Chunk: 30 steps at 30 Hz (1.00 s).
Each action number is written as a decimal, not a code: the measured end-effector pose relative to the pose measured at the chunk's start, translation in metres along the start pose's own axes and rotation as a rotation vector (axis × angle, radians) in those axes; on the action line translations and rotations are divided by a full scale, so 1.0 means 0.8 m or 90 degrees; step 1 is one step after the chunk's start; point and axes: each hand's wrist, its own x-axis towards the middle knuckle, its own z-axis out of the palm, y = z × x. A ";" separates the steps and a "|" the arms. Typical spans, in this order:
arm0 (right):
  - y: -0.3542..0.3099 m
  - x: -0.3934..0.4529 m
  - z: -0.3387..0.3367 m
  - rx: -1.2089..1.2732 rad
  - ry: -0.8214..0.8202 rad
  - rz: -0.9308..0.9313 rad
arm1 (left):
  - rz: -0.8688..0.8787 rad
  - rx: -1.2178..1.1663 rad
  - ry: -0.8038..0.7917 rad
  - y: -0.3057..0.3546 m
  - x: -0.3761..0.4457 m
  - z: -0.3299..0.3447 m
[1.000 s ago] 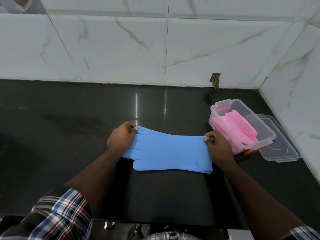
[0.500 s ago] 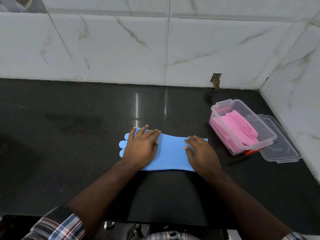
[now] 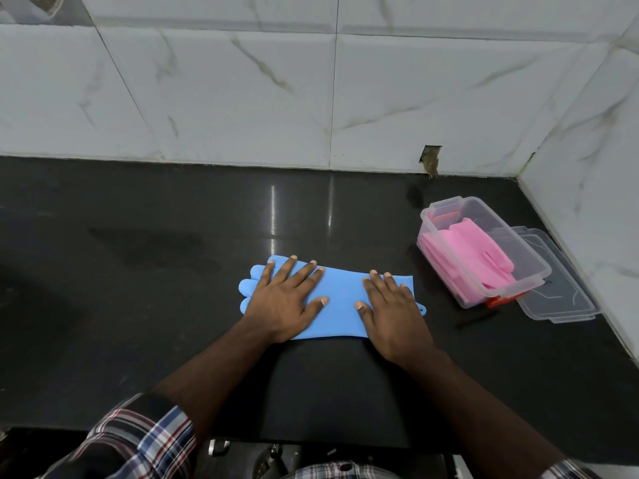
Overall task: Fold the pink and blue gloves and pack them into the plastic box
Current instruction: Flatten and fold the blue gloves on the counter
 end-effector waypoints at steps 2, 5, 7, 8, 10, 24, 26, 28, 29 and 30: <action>0.006 -0.001 0.000 -0.010 -0.002 0.015 | 0.003 -0.005 0.003 -0.001 0.000 -0.001; 0.019 -0.005 -0.001 -0.026 -0.013 0.036 | 0.005 -0.010 0.007 -0.007 -0.003 -0.004; 0.024 -0.009 -0.004 -0.022 -0.018 0.046 | 0.000 -0.010 0.002 -0.014 -0.007 -0.004; 0.025 -0.011 -0.006 -0.020 -0.019 0.050 | -0.002 -0.013 -0.001 -0.016 -0.007 -0.004; 0.024 -0.012 -0.008 -0.012 -0.027 0.050 | -0.001 -0.015 -0.014 -0.019 -0.006 -0.005; 0.043 -0.007 -0.059 0.126 -0.004 0.297 | 0.047 0.038 -0.080 0.027 0.006 -0.026; 0.043 -0.004 -0.063 0.162 -0.019 0.314 | 0.048 0.042 -0.092 0.026 0.007 -0.023; 0.045 0.001 -0.067 0.229 -0.032 0.351 | 0.047 0.046 -0.090 0.025 0.006 -0.019; 0.045 0.003 -0.069 0.258 -0.039 0.363 | 0.047 0.048 -0.091 0.024 0.006 -0.018; 0.044 0.005 -0.073 0.278 -0.044 0.368 | 0.048 0.050 -0.093 0.024 0.007 -0.017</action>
